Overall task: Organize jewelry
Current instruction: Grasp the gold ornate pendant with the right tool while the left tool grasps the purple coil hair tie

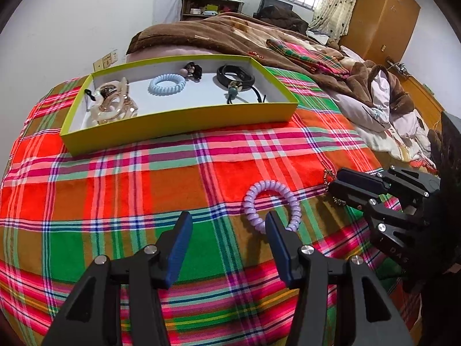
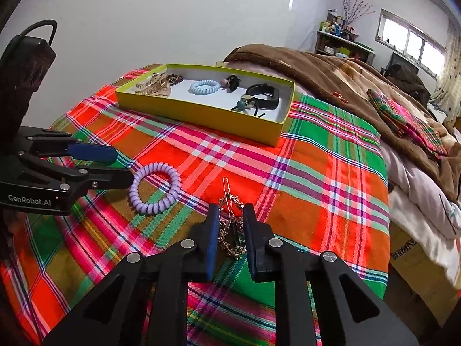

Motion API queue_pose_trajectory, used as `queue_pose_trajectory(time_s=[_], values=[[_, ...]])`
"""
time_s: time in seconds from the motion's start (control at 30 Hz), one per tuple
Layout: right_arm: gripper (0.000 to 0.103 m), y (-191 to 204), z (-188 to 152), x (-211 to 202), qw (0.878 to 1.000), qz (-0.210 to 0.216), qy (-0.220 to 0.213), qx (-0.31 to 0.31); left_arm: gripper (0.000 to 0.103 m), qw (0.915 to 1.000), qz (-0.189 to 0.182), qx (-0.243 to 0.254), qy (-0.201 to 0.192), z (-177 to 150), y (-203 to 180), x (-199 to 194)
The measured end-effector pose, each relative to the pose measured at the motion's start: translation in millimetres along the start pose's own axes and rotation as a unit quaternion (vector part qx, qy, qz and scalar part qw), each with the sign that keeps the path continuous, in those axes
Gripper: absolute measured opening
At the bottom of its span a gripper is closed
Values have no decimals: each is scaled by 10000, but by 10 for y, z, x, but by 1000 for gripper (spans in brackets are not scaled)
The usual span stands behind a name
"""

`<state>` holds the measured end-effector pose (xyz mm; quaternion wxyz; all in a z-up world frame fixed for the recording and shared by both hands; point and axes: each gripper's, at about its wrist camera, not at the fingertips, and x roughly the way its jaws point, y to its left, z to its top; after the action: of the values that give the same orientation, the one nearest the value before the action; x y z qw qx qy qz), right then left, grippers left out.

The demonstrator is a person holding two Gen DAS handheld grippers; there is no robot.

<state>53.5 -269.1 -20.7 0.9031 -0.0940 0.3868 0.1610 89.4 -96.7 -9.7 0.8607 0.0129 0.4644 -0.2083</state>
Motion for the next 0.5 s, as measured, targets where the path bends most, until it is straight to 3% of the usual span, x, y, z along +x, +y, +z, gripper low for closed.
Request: queue_pose_trajectory(time_s=[0.23,0.37,0.43,0.47,0.5], values=[[17,-54,-34,-57,9999,18,-56,106,55,9996,176,197,40,41,-112,69],[17,-78,-40,-92,9998,36,-107,159,55,9976,563,406,34,50,-198,113],[15,-84,-43,-115,9997,47,-138,170,48,9967,631,505,57,46,-235,141],[7,-87,-46,-129,9997,56,-158,171,43,9964,645,554,53,50,-242,153],[7,-92,-47,-141,9997,49,-170,173,39,9960,678,579,45,48,-245,161]])
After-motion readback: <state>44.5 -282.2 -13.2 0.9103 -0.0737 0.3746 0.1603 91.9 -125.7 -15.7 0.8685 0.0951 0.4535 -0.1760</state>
